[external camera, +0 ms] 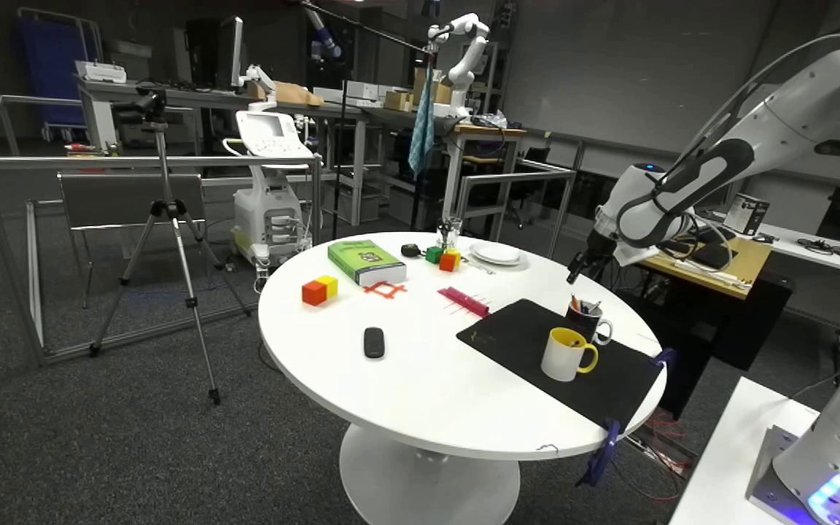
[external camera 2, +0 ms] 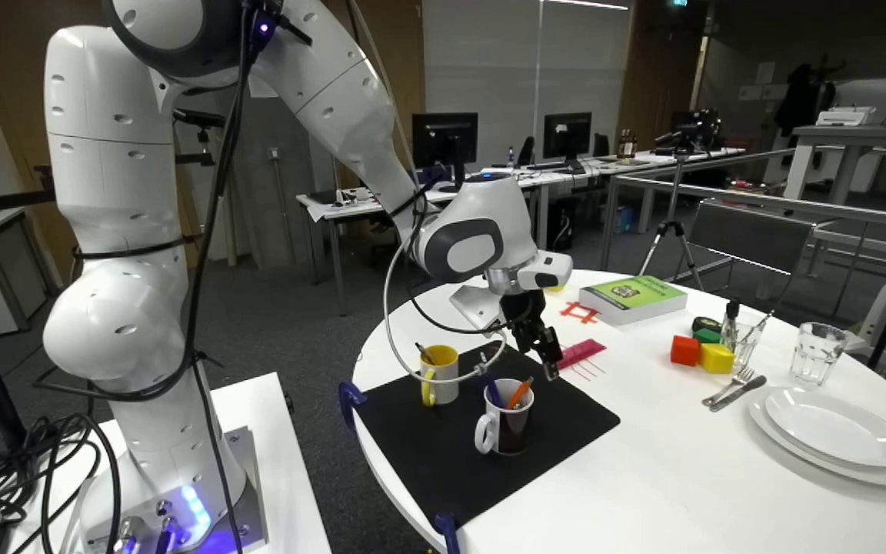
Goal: Move the orange pen from the right cup to the left cup
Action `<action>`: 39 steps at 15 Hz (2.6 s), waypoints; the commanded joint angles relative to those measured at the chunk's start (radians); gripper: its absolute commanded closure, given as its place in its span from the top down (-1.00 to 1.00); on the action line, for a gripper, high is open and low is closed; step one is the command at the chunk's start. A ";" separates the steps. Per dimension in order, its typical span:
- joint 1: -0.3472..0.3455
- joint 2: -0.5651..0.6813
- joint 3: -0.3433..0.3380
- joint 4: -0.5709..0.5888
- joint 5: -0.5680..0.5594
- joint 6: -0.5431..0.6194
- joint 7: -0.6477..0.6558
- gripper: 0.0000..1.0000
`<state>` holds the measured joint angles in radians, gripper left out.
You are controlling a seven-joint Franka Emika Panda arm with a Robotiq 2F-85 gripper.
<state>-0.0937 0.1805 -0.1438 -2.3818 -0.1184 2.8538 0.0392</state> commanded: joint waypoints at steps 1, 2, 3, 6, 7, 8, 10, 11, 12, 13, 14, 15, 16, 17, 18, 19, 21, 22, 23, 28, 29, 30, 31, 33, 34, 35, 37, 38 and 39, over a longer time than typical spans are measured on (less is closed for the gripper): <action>0.050 0.028 -0.042 -0.018 -0.094 0.060 0.114 1.00; 0.062 0.040 -0.050 -0.014 -0.109 0.061 0.134 1.00; 0.072 0.051 -0.054 -0.011 -0.119 0.066 0.150 1.00; 0.103 0.075 -0.069 -0.002 -0.134 0.073 0.174 1.00; 0.115 0.084 -0.080 0.001 -0.145 0.079 0.182 1.00; 0.126 0.089 -0.090 0.003 -0.155 0.081 0.191 1.00; 0.144 0.104 -0.110 0.012 -0.169 0.093 0.204 1.00; 0.152 0.114 -0.122 0.018 -0.176 0.099 0.213 1.00; 0.157 0.120 -0.127 0.021 -0.175 0.102 0.211 1.00; 0.161 0.126 -0.133 0.023 -0.173 0.106 0.211 0.98; 0.162 0.131 -0.134 0.025 -0.169 0.109 0.207 0.74; 0.161 0.135 -0.134 0.027 -0.166 0.113 0.199 0.48; 0.163 0.139 -0.136 0.028 -0.162 0.113 0.196 0.44; 0.168 0.143 -0.143 0.029 -0.164 0.117 0.197 0.31; 0.168 0.145 -0.142 0.031 -0.161 0.115 0.193 0.18; 0.171 0.148 -0.144 0.033 -0.163 0.115 0.193 0.01; 0.174 0.150 -0.146 0.036 -0.166 0.113 0.193 -0.30; 0.177 0.151 -0.149 0.037 -0.168 0.113 0.194 -0.44; 0.180 0.152 -0.151 0.038 -0.170 0.112 0.193 -0.58; 0.194 0.157 -0.159 0.045 -0.173 0.110 0.191 -1.00; 0.198 0.156 -0.163 0.044 -0.175 0.108 0.192 -0.95; 0.198 0.156 -0.162 0.044 -0.174 0.110 0.189 -0.95; 0.200 0.156 -0.163 0.043 -0.176 0.110 0.190 -0.96; 0.205 0.150 -0.167 0.041 -0.178 0.108 0.191 -0.95; 0.211 0.145 -0.172 0.038 -0.183 0.109 0.196 -0.95; 0.212 0.133 -0.171 0.032 -0.183 0.108 0.193 -0.95; 0.221 0.109 -0.182 0.019 -0.196 0.116 0.201 -0.95; 0.228 0.096 -0.190 0.013 -0.204 0.124 0.203 -0.95; 0.239 0.087 -0.203 0.009 -0.216 0.136 0.207 -0.95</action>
<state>0.1077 0.3200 -0.3000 -2.3446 -0.2817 2.9512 0.2170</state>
